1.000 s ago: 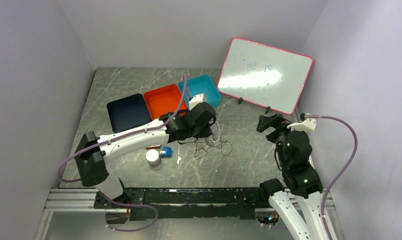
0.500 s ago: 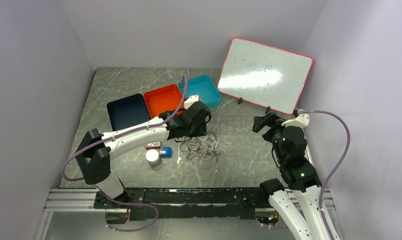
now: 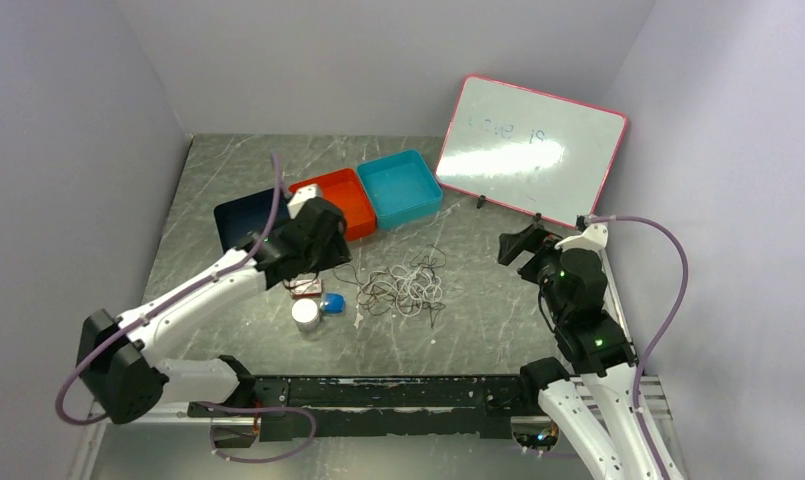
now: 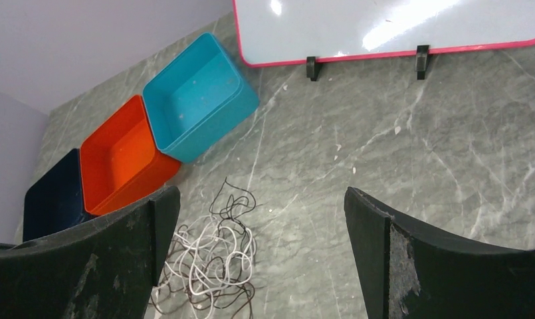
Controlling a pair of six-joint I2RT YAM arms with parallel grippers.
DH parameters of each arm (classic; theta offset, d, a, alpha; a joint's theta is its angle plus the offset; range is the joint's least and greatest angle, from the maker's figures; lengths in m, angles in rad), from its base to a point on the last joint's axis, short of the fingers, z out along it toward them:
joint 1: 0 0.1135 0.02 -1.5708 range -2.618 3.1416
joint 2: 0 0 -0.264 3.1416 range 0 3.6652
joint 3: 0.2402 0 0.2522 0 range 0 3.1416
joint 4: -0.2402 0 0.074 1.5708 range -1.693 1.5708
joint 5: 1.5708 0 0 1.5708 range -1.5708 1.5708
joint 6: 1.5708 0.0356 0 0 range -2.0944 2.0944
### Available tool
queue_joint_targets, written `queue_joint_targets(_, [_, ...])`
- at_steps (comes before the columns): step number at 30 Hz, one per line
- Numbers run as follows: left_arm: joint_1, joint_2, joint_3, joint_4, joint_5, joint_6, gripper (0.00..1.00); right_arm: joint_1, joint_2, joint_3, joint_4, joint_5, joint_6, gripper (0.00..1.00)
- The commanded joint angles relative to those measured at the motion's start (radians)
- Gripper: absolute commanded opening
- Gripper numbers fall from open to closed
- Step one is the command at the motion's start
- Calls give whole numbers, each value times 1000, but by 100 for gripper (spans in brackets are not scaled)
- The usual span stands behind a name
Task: Untangle the cables
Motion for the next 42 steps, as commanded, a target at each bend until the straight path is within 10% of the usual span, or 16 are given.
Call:
queue_joint_targets(1, [84, -105, -89, -32, -10, 28, 65, 7, 4, -19, 30, -33, 3, 98])
queue_joint_targets(17, [109, -271, -148, 266, 426, 324, 81, 7, 32, -44, 54, -111, -15, 98])
queue_joint_targets(31, [109, -250, -80, 359, 461, 355, 82, 11, 56, -147, 352, -626, -107, 98])
queue_joint_targets(42, [111, -294, -95, 430, 350, 196, 82, 254, 123, -266, 613, -531, -95, 98])
